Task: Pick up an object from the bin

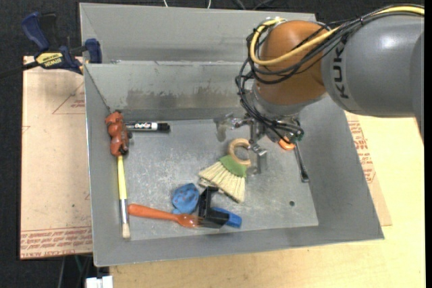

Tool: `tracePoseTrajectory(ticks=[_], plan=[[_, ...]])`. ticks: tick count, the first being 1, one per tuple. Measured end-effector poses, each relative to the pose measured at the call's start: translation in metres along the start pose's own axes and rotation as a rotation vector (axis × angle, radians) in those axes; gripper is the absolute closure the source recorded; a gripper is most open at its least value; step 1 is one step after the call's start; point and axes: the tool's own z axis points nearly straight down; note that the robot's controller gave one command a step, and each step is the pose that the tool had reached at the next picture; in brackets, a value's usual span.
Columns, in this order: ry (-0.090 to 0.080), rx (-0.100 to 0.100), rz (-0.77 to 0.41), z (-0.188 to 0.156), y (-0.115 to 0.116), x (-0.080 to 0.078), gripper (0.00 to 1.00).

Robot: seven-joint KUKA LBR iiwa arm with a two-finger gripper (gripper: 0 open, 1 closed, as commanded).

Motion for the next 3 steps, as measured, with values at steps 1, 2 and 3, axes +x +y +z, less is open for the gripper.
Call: tracePoseTrajectory(ticks=[1,2,3], plan=[[0.005,-0.002,-0.059,0.019,0.003,0.003,0.0],[-0.002,0.001,-0.2,0.055,-0.017,0.0,0.0],[-0.001,-0.004,-0.157,0.054,-0.004,0.002,1.0]])
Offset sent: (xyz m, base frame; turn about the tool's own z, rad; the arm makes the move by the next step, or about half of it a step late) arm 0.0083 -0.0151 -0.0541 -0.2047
